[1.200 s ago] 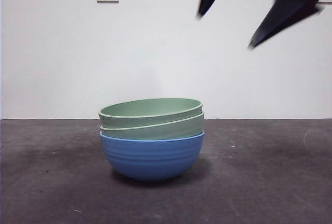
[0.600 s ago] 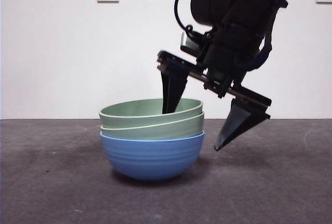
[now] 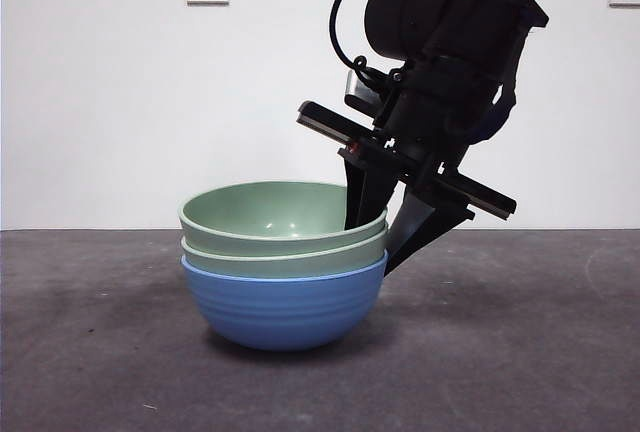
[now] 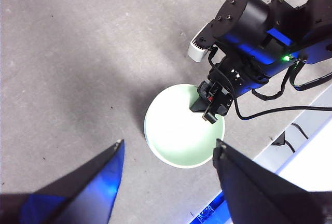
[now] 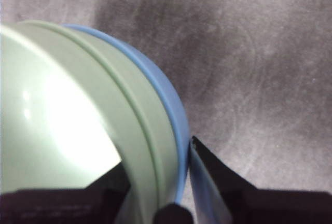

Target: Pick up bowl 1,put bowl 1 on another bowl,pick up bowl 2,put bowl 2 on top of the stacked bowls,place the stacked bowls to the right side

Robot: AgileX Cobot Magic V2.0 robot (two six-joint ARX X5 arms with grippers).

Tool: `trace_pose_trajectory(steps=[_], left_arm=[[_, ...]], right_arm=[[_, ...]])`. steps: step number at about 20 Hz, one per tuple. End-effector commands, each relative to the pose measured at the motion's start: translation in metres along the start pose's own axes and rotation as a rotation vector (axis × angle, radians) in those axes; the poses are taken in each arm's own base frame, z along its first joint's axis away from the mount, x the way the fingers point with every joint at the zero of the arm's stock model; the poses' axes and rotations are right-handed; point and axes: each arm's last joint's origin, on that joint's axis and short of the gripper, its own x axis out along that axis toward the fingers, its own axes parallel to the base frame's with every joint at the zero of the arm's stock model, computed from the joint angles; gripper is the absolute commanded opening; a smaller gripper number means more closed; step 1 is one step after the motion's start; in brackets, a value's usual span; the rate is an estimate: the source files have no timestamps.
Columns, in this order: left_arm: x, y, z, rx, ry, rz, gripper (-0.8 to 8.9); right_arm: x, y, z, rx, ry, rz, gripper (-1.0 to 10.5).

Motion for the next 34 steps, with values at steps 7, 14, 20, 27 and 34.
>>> trace_pose_trajectory(steps=[7,14,20,27,34], left_arm=[[0.000,-0.001,0.000,0.023,-0.002,-0.001,2.91],[0.000,-0.001,0.000,0.022,-0.001,-0.001,2.88],[0.000,-0.001,0.002,0.023,-0.017,-0.003,2.83],[0.000,-0.001,0.002,0.020,-0.022,-0.003,2.83],[0.000,-0.001,0.002,0.016,-0.019,-0.003,2.83]], right_arm=[[-0.038,-0.007,0.006,-0.018,-0.133,0.016,-0.1],[-0.078,-0.097,0.022,0.183,-0.257,-0.093,-0.1],[-0.094,-0.155,0.019,0.328,-0.294,-0.164,-0.1],[-0.072,-0.177,0.019,0.361,-0.221,-0.182,-0.1],[-0.065,-0.180,0.018,0.357,-0.195,-0.187,1.7]])
